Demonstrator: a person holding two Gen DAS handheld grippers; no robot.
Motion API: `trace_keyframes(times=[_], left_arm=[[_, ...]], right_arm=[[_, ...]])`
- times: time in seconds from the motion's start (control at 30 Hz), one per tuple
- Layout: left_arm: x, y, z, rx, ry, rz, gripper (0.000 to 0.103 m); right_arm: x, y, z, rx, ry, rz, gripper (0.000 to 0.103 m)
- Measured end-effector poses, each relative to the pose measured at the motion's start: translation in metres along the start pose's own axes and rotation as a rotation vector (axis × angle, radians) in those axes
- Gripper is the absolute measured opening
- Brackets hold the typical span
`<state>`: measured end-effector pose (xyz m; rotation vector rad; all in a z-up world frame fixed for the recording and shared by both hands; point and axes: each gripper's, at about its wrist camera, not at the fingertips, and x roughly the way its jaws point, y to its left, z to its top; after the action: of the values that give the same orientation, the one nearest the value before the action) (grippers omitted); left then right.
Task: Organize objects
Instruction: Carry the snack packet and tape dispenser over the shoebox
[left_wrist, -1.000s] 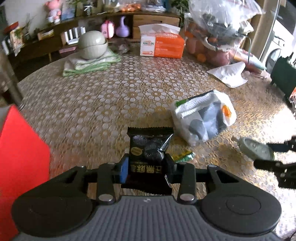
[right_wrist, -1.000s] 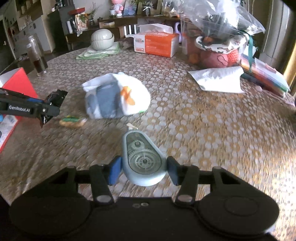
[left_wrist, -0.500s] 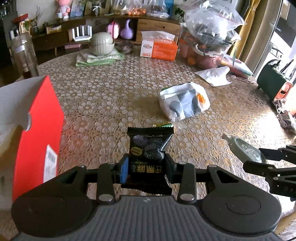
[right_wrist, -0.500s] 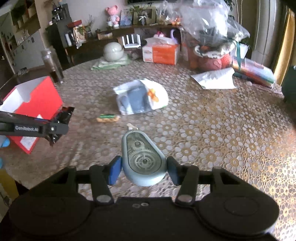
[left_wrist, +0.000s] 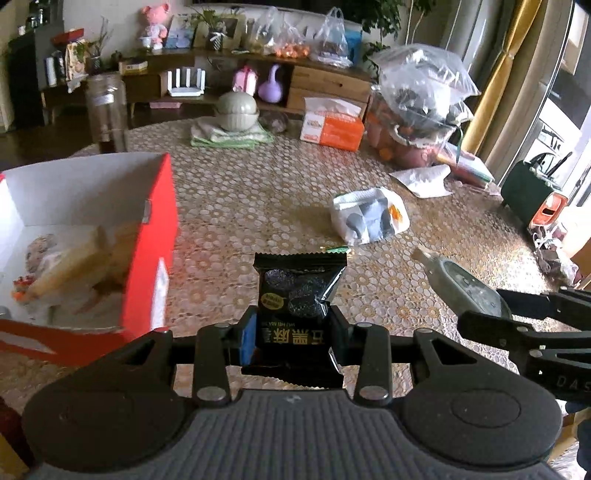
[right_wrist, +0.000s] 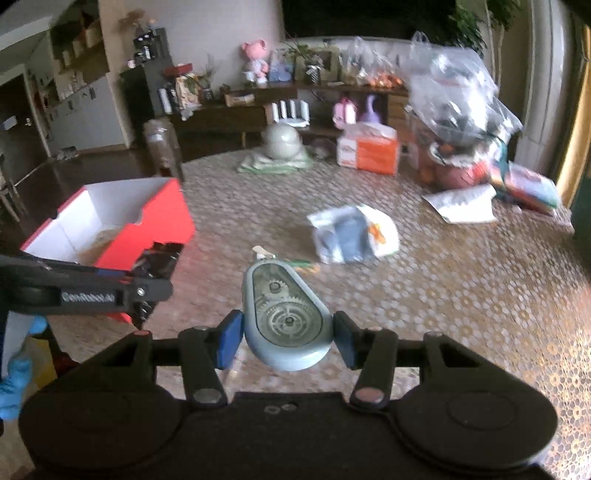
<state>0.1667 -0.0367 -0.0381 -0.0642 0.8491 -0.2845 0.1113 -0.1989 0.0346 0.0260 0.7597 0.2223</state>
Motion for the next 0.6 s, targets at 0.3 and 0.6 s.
trace_keyframes(times=[0.3, 0.6], left_arm=[[-0.030, 0.038, -0.005, -0.034, -0.040, 0.034, 0.038], [-0.051, 0.085, 0.000, -0.057, -0.070, 0.082, 0.038]], right_arm=[[0.005, 0.061, 0.016, -0.072, -0.015, 0.045, 0.052], [0.025, 0.111, 0.036, -0.099, -0.022, 0.089, 0.052]])
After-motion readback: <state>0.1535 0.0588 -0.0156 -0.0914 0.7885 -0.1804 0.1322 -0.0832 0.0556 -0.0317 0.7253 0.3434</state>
